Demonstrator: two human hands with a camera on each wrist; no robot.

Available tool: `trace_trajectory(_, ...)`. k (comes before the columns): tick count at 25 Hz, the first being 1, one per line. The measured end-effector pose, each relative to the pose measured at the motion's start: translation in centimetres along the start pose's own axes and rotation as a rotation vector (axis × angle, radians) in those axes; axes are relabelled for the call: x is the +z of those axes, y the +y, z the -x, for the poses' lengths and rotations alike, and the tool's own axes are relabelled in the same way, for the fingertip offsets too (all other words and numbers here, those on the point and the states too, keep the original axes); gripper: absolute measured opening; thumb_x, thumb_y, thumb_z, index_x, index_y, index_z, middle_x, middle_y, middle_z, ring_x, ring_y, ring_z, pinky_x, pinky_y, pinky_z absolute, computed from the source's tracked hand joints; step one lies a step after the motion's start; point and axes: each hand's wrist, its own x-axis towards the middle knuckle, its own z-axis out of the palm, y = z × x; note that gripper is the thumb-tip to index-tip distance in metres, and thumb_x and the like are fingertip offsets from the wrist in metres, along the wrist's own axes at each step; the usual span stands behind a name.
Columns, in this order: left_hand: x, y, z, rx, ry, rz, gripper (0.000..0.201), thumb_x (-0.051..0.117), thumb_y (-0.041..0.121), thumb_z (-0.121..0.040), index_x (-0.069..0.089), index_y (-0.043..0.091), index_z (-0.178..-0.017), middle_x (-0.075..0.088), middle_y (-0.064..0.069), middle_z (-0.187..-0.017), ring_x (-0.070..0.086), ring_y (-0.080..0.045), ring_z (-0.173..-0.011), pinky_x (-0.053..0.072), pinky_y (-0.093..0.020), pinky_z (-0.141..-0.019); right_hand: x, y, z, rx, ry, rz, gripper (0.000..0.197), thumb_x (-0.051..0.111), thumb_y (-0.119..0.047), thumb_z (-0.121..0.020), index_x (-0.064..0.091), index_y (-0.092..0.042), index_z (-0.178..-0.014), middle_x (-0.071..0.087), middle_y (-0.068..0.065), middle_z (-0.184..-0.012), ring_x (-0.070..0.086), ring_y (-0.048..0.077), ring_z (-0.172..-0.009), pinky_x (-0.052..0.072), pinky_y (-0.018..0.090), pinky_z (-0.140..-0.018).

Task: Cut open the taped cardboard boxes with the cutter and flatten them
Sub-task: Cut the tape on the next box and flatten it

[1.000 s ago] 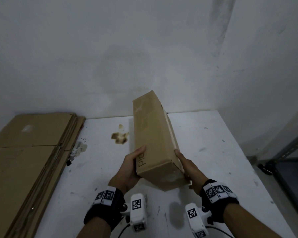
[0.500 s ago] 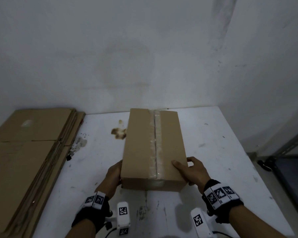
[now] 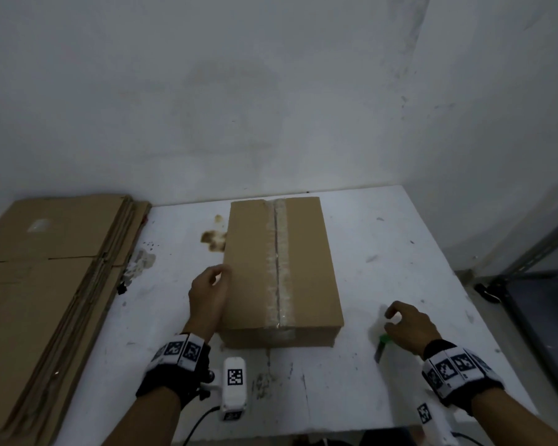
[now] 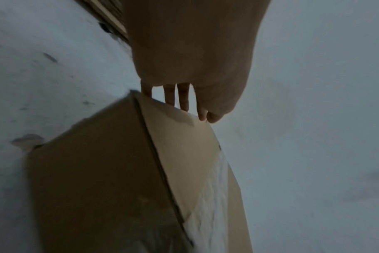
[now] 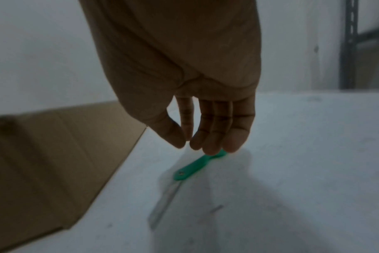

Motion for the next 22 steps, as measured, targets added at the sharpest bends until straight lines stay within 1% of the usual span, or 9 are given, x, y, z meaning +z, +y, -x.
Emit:
trace_trajectory(3, 2.1, 0.9, -0.4, 0.246, -0.055, -0.300, 0.010, 0.063, 0.034, -0.095, 0.066, 0.031, -0.104, 0.052, -0.004, -0.138, 0.045, -0.025, -0.132, 0.038, -0.036, -0.106, -0.4, 1.8, -0.5, -0.105, -0.116, 0.262, 0.040, 0.056, -0.012, -0.089, 0.049, -0.034, -0.121, 0.058, 0.006, -0.120, 0.056, 0.022, -0.094, 0.048, 0.028, -0.077)
trace_trajectory(5, 3.2, 0.7, -0.6, 0.256, -0.167, -0.480, 0.017, 0.062, 0.043, -0.093, 0.060, 0.038, -0.109, 0.035, -0.004, -0.154, 0.023, -0.025, -0.147, 0.029, -0.048, -0.116, 0.0, 2.3, -0.6, -0.188, -0.138, 0.335, 0.052, 0.056, -0.014, -0.091, 0.045, -0.037, -0.135, 0.052, 0.004, -0.124, 0.056, 0.023, -0.109, 0.046, 0.028, -0.087)
trace_trajectory(7, 3.6, 0.4, -0.3, 0.221, -0.213, -0.566, 0.030, 0.060, 0.053, -0.091, 0.055, 0.039, -0.118, 0.027, -0.001, -0.159, 0.012, -0.024, -0.150, 0.027, -0.052, -0.115, 0.5, 2.5, -0.9, -0.237, -0.114, 0.389, 0.047, 0.057, -0.022, -0.094, 0.046, -0.039, -0.137, 0.051, 0.002, -0.124, 0.054, 0.022, -0.118, 0.044, 0.029, -0.093)
trace_trajectory(9, 3.5, 0.4, 0.0, 0.248, -0.191, -0.558, 0.035, 0.058, 0.058, -0.091, 0.054, 0.040, -0.120, 0.028, 0.000, -0.159, 0.012, -0.023, -0.150, 0.027, -0.051, -0.115, 0.8, 2.4, -1.3, -0.278, -0.061, 0.412, 0.026, 0.060, -0.027, -0.094, 0.058, -0.038, -0.117, 0.055, -0.001, -0.118, 0.057, 0.020, -0.114, 0.045, 0.027, -0.087)
trace_trajectory(11, 3.1, 0.0, 0.0, 0.311, -0.190, -0.565, 0.035, 0.056, 0.060, -0.091, 0.054, 0.041, -0.119, 0.034, 0.001, -0.156, 0.014, -0.022, -0.150, 0.024, -0.046, -0.118, 0.7, 2.2, -1.5, -0.309, -0.044, 0.441, 0.010, 0.063, -0.028, -0.093, 0.060, -0.036, -0.098, 0.051, -0.004, -0.107, 0.058, 0.019, -0.110, 0.044, 0.026, -0.081)
trace_trajectory(15, 2.8, 0.6, 0.3, 0.240, -0.204, -0.578, 0.035, 0.062, 0.065, -0.084, 0.056, 0.046, -0.111, 0.036, 0.006, -0.144, 0.024, -0.025, -0.139, 0.033, -0.043, -0.108, 0.3, 1.6, -2.0, -0.298, -0.097, 0.495, 0.010, 0.059, -0.028, -0.095, 0.058, -0.024, -0.104, 0.040, -0.001, -0.104, 0.049, 0.021, -0.111, 0.046, 0.029, -0.083)
trace_trajectory(16, 2.8, 0.8, 0.5, 0.217, -0.205, -0.579, 0.035, 0.064, 0.065, -0.083, 0.057, 0.045, -0.111, 0.035, 0.006, -0.140, 0.026, -0.027, -0.134, 0.034, -0.041, -0.105, 0.0, 1.0, -2.1, -0.292, -0.081, 0.413, 0.006, 0.059, -0.025, -0.095, 0.054, -0.022, -0.095, 0.044, 0.000, -0.102, 0.052, 0.021, -0.104, 0.045, 0.028, -0.079)
trace_trajectory(18, 2.8, 0.9, 0.9, 0.231, -0.193, -0.590, 0.035, 0.065, 0.064, -0.082, 0.059, 0.043, -0.110, 0.036, 0.006, -0.132, 0.030, -0.026, -0.126, 0.035, -0.037, -0.102, -0.6, -0.5, -2.4, -0.265, 0.001, 0.178, 0.018, 0.058, -0.017, -0.093, 0.046, -0.018, -0.080, 0.055, 0.003, -0.090, 0.056, 0.023, -0.086, 0.041, 0.029, -0.065)
trace_trajectory(22, 2.9, 1.0, 0.8, 0.271, -0.113, -0.606, 0.022, 0.063, 0.057, -0.088, 0.066, 0.038, -0.100, 0.043, 0.006, -0.112, 0.041, -0.027, -0.110, 0.045, -0.039, -0.090, -1.9, -5.6, -2.5, -0.235, 0.218, -0.196, 0.014, 0.063, -0.013, -0.090, 0.053, -0.011, -0.081, 0.061, 0.004, -0.076, 0.054, 0.016, -0.064, 0.036, 0.023, -0.051)
